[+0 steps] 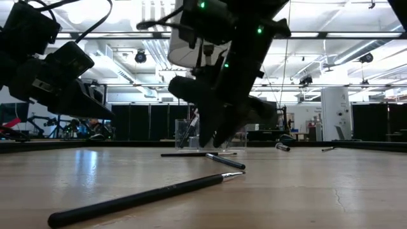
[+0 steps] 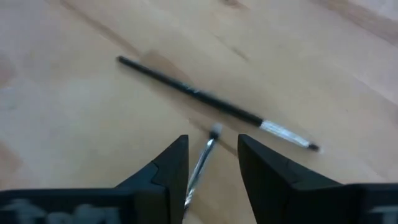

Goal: Put items in baskets/containers
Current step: Put the black eyeshadow brush into the transparent organizer

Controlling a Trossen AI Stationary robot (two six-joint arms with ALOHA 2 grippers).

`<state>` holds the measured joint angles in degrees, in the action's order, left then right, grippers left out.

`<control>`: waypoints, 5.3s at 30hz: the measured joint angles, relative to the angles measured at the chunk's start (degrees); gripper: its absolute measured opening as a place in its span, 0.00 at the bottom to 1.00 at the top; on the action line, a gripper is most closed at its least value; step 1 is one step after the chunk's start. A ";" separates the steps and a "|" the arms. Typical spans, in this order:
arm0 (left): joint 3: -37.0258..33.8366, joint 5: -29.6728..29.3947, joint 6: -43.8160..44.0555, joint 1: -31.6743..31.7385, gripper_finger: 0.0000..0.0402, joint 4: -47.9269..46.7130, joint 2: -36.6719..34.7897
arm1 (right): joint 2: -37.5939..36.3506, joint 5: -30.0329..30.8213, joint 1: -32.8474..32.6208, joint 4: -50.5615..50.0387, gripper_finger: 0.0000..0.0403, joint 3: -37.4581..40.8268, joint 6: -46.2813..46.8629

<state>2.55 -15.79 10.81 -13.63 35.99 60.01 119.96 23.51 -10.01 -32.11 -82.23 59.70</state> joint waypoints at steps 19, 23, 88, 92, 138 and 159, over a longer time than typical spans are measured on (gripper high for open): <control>0.04 -0.02 0.09 -0.02 0.00 0.00 0.00 | 3.28 0.06 0.47 1.58 0.20 -0.10 0.74; 0.04 -0.02 0.20 -0.02 0.00 0.00 0.00 | 3.35 0.85 0.44 2.13 0.14 -0.01 -0.62; -0.01 -0.40 2.44 -0.02 0.00 -0.53 0.20 | -20.09 -5.51 17.31 -1.56 0.28 27.16 -13.54; -0.01 -0.42 2.45 -0.02 0.00 -0.52 0.22 | -20.26 -5.98 18.43 -1.14 0.25 29.63 -13.30; -0.02 -0.42 2.69 -0.01 0.00 -0.54 0.22 | -41.51 2.75 9.89 19.64 0.03 40.94 -17.67; 0.00 -0.42 2.69 -0.02 0.00 -1.01 0.22 | -16.50 -10.81 21.49 0.97 0.30 23.69 -23.82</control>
<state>2.55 -16.21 13.50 -13.65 34.98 60.23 103.46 12.69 11.49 -31.14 -58.53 35.89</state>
